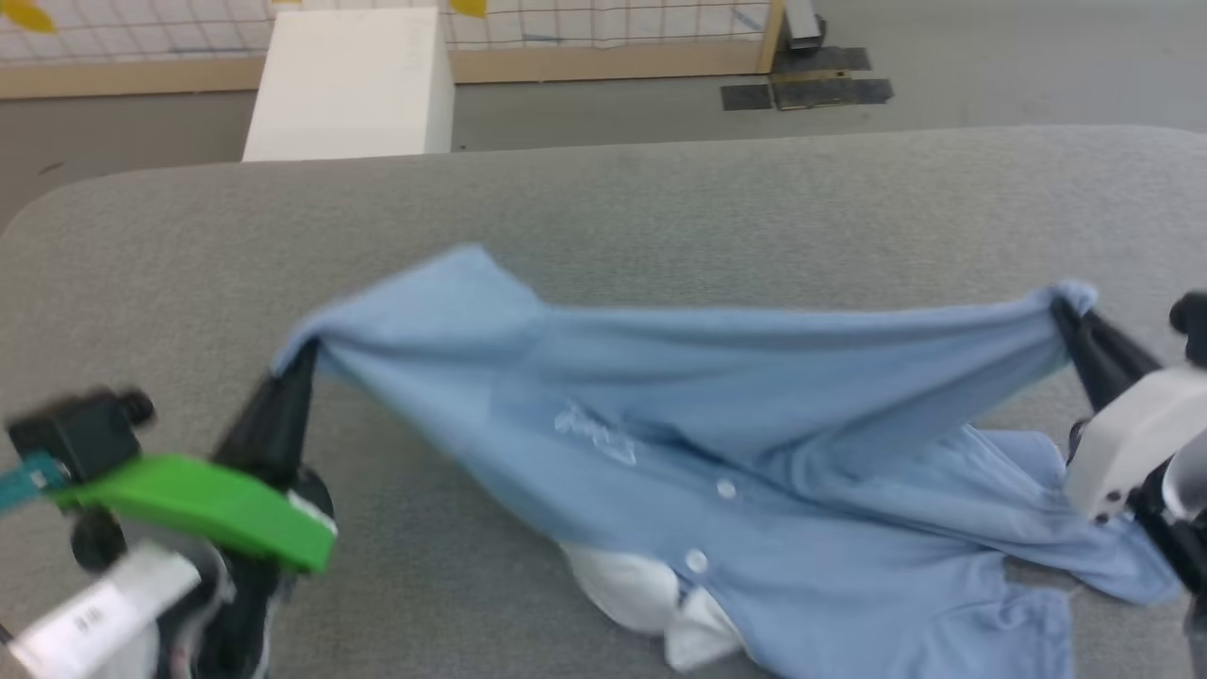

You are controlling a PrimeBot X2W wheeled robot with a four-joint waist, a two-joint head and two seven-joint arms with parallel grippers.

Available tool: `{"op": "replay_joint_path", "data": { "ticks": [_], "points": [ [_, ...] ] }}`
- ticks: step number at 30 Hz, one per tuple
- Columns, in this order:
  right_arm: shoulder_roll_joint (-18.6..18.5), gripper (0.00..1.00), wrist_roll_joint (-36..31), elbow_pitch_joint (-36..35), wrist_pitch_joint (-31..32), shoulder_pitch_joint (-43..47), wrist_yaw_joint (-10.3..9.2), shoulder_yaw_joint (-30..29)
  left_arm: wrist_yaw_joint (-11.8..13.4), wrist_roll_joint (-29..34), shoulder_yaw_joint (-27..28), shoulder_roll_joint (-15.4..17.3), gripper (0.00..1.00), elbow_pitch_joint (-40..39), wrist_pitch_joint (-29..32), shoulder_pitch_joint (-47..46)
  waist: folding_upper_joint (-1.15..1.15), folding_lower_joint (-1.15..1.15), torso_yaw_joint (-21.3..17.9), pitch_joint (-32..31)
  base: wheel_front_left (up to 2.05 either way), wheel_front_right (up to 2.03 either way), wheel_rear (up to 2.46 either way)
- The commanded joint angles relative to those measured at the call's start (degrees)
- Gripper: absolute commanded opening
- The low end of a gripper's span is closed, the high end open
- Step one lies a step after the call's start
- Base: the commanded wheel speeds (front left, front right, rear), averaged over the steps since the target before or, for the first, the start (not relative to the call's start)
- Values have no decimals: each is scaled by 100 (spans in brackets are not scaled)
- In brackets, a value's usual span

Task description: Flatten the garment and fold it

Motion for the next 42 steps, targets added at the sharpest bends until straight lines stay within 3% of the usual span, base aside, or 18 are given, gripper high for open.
{"op": "replay_joint_path", "data": {
  "ticks": [1,7,14,20,26,35,42],
  "points": [
    [-119,0,-43,-153,157,-277,-9,33,-15,-86,72,99,0,-62,75,-429,0,0,-138,-8,0,0,0],
    [-487,0,24,-252,721,-1540,-9,254,54,34,133,353,0,186,317,-2126,0,0,-198,391,0,0,0],
    [-688,0,26,543,1028,-3683,-9,596,240,299,42,402,0,1133,412,-4514,0,0,-259,1268,0,0,0],
    [-649,0,-378,1448,789,-5381,-9,892,421,716,19,336,0,2003,-26,-6486,0,0,-289,1995,0,0,0],
    [-431,0,-970,2271,234,-6744,-9,986,431,1093,9,347,0,2891,-710,-8127,0,0,-342,2458,0,0,0],
    [-58,0,-1837,3064,-813,-7997,-9,683,81,1271,24,320,0,3694,-1914,-9757,0,0,-368,2662,0,0,0],
    [77,0,-1852,3697,-1422,-7578,-9,765,-393,1191,-115,408,0,4395,-2194,-9246,0,0,-246,2477,0,0,0]
  ]
}}
